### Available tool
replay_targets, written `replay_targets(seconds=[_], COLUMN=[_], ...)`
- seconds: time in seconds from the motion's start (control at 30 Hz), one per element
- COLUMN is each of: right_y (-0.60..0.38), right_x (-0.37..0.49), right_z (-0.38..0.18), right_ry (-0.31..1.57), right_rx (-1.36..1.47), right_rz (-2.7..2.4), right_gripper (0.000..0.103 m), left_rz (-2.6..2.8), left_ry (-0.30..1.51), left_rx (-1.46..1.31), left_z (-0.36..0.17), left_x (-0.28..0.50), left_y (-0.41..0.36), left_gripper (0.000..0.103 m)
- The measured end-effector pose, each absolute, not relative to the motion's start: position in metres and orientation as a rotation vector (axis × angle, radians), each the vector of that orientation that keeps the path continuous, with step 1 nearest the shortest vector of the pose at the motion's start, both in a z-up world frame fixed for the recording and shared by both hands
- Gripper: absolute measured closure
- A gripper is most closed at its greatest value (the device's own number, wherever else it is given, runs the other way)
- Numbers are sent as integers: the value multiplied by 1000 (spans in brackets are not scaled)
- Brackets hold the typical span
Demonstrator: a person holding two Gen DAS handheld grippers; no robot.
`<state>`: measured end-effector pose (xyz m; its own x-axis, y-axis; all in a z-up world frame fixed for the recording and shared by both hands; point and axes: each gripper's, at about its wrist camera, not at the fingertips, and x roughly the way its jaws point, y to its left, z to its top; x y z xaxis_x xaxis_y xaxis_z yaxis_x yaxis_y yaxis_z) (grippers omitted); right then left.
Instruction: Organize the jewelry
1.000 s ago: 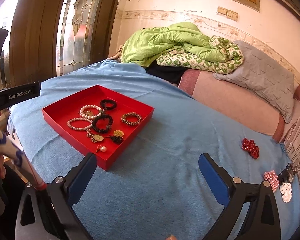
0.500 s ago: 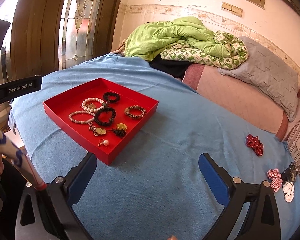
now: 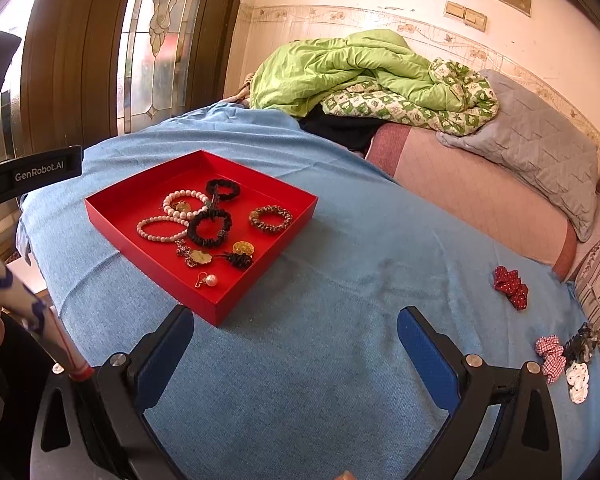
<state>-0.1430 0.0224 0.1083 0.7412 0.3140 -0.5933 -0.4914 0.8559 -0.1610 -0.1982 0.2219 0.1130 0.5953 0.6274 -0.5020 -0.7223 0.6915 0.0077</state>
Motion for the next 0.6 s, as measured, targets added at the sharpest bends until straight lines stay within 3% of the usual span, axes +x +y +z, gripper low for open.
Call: replay_targets(seconds=[0.6], right_y=[22], right_x=[-142], right_z=[105], right_ry=[594], right_rx=[-324], right_rz=[455], right_gripper=[0], left_rz=[788], left_ry=[498], left_rx=[-201], left_z=[114], left_x=[-199], left_y=[223], left_gripper=[0])
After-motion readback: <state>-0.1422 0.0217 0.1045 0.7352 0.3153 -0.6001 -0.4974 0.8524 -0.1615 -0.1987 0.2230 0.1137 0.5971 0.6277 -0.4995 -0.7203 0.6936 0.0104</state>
